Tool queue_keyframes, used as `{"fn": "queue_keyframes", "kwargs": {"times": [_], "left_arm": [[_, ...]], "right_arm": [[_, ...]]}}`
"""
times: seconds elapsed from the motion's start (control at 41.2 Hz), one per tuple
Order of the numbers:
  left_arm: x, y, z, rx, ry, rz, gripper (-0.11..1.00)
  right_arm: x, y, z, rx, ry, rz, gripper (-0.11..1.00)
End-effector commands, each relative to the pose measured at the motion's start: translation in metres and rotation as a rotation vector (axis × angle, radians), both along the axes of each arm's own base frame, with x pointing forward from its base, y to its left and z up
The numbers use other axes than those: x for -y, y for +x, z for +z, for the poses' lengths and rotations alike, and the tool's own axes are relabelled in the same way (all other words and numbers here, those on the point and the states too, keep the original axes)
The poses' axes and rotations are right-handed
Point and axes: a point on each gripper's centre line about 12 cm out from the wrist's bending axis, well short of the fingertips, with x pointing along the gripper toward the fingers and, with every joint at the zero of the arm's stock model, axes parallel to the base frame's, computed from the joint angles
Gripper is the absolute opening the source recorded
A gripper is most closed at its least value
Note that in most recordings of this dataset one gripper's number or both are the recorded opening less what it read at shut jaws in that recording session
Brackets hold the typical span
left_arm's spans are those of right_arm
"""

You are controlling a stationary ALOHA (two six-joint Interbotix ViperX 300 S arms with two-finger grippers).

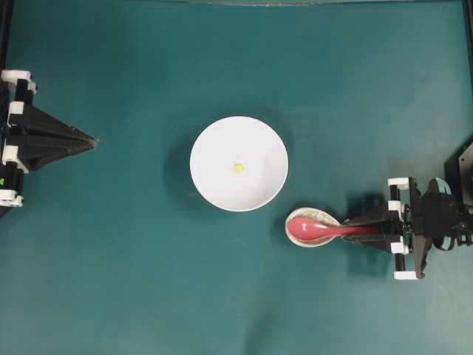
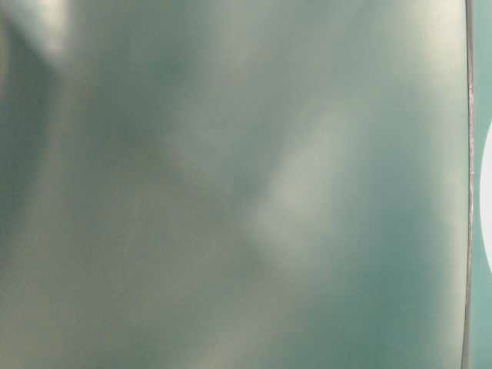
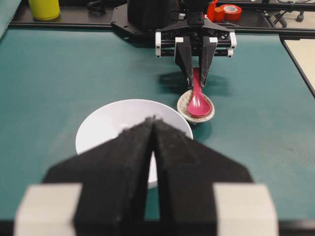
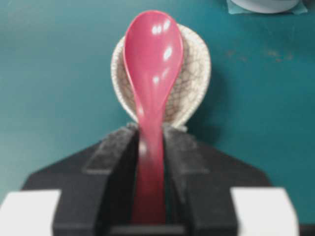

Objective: Scoop the yellow hexagonal prism block from the bowl with a spoon using the right arm.

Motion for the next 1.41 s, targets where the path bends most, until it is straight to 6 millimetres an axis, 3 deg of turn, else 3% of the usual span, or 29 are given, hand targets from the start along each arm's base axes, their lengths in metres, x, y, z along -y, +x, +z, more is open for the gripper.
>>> {"fn": "queue_keyframes", "kwargs": {"times": [0.0,0.315,0.534,0.873,1.091,1.382], "left_arm": [[0.000,0.002,0.010,0.028,0.003,-0.002,0.00],[0.000,0.002,0.009,0.025,0.004,-0.002,0.00],[0.000,0.002,0.008,0.020,0.003,-0.002,0.00],[0.000,0.003,0.008,0.017,0.001,-0.002,0.00],[0.000,0.003,0.007,0.015,0.001,0.000,0.00],[0.000,0.003,0.006,0.009,0.003,-0.001,0.00]], "right_arm": [[-0.003,0.002,0.010,0.043,0.024,0.006,0.22],[-0.002,0.007,0.051,0.132,0.107,0.003,0.22],[0.008,0.020,0.088,0.096,0.125,-0.006,0.22],[0.055,0.060,0.144,-0.150,0.166,-0.005,0.22],[0.084,0.082,0.160,-0.326,0.204,0.015,0.22],[0.105,0.109,0.173,-0.485,0.156,0.070,0.22]]}}
